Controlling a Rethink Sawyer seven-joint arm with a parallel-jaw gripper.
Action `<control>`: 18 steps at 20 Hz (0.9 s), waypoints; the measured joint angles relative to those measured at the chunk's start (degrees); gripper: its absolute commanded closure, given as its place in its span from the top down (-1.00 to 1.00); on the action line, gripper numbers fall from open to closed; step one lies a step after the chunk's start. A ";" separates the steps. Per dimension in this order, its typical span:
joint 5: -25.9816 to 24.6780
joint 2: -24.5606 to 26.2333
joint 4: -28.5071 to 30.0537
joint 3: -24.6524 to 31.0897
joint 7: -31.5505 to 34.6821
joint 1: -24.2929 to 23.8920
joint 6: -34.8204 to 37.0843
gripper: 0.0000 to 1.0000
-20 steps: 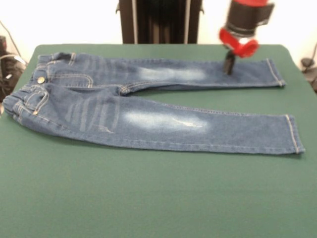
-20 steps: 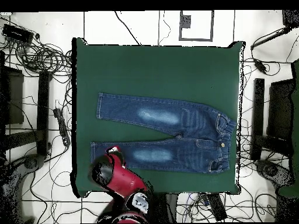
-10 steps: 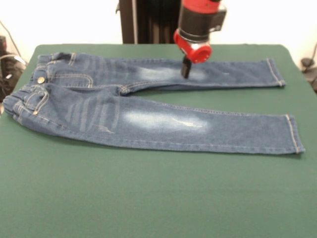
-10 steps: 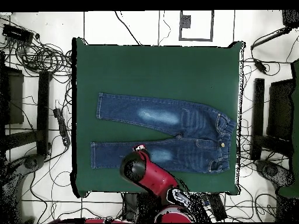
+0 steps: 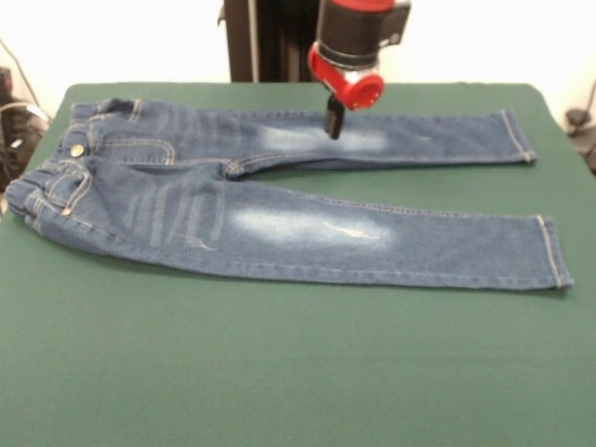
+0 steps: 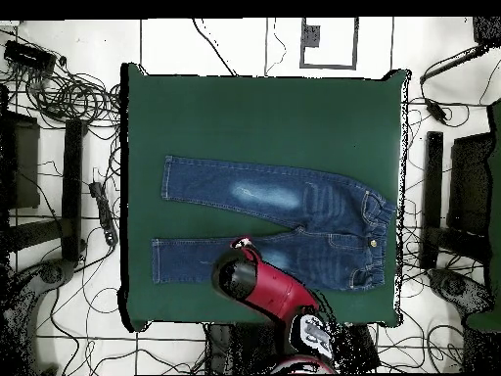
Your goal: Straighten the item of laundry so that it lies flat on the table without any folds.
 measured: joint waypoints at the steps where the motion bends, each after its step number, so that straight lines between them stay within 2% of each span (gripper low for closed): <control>1: -1.07 -0.45 -0.91 -0.34 0.00 -0.15 1.16 -1.00; 7: -6.48 -1.67 -5.44 -0.35 0.00 -2.85 5.15 -1.00; 11: -11.28 -1.03 -10.43 -0.20 0.00 -7.80 7.38 -1.00; 18: -15.03 1.30 -17.07 -0.17 0.00 -12.58 10.31 -1.00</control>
